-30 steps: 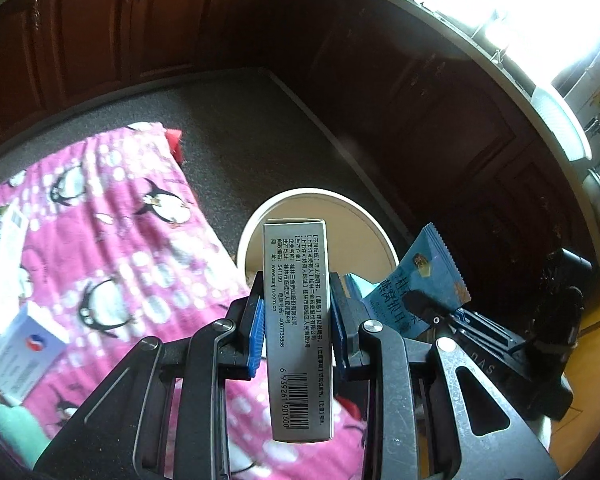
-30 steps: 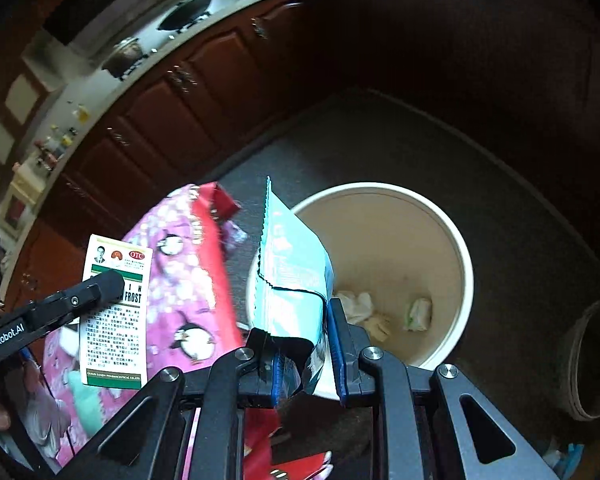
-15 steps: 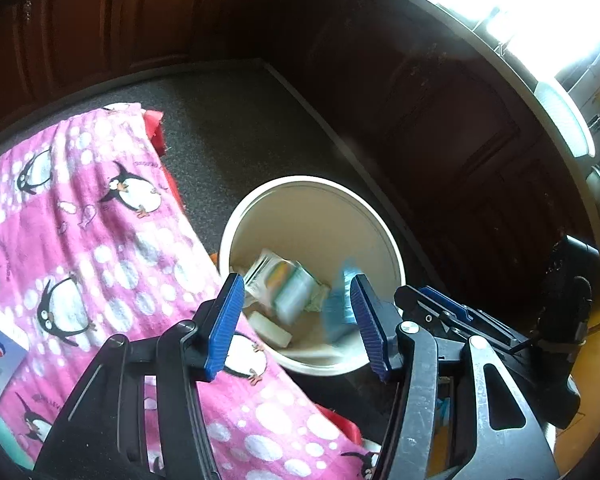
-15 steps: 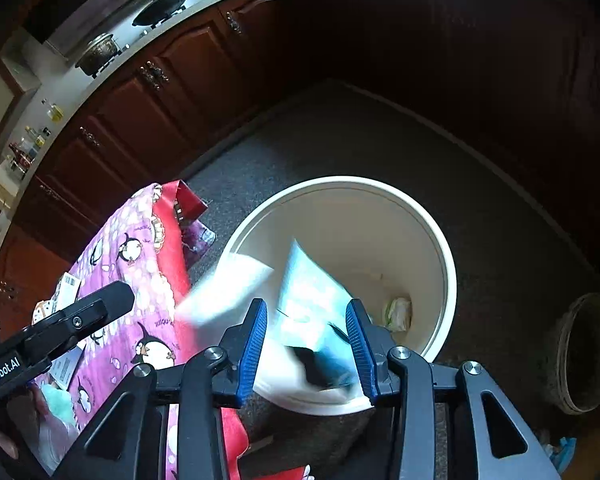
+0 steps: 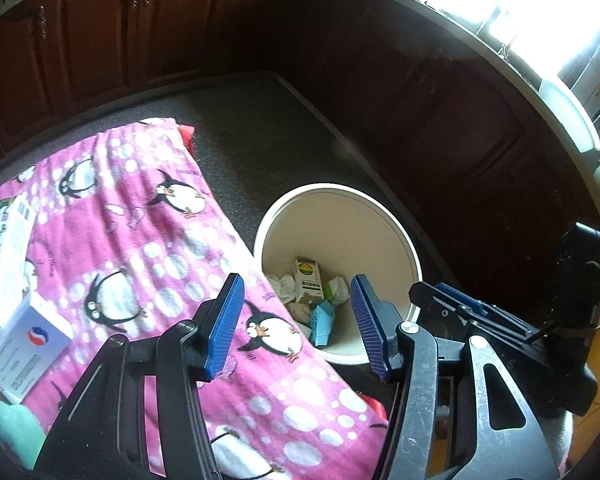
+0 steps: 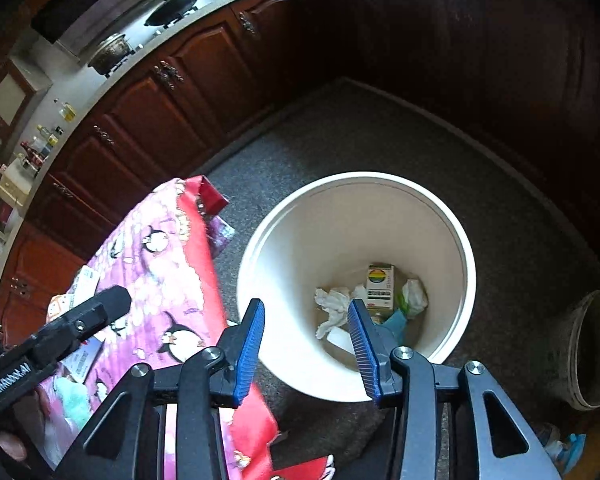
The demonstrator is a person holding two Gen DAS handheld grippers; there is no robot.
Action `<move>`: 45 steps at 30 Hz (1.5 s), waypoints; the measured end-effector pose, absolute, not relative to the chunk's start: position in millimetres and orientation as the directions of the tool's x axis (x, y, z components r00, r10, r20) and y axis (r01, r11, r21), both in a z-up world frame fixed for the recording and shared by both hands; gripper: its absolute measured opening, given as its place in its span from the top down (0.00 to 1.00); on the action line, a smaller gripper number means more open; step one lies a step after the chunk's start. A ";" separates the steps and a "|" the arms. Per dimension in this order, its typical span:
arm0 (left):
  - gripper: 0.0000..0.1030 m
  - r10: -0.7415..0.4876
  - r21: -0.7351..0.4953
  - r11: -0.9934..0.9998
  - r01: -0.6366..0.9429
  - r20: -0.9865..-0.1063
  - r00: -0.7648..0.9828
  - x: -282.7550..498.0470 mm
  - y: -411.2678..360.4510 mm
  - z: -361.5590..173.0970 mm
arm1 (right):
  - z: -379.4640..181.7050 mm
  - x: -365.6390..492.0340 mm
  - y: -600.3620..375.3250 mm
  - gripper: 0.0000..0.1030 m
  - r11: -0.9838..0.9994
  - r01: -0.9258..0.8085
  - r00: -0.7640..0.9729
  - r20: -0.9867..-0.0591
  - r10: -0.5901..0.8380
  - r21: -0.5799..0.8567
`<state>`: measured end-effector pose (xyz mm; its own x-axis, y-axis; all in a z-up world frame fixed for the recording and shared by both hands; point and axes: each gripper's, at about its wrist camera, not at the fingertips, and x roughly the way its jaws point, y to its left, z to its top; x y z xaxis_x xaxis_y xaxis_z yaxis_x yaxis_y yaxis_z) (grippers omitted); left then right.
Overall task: Collect trash
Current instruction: 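Open both tools to drop the box and snack bag into the bin, then move both tools back over the table of trash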
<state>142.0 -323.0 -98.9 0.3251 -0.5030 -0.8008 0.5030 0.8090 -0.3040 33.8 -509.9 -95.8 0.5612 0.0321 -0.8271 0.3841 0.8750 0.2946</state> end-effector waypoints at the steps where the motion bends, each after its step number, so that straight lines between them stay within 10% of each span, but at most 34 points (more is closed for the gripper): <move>1: 0.48 -0.499 -0.301 0.812 0.500 -0.801 0.330 141.2 -320.1 -97.6 | -92.8 33.7 -506.6 0.58 0.877 0.377 0.566 -0.824 0.036 0.297; 45: 0.46 -0.279 -0.236 0.960 0.149 -0.822 0.496 137.6 -41.4 -80.7 | -74.0 82.3 -296.3 0.48 0.934 -0.041 0.516 -0.793 0.323 0.354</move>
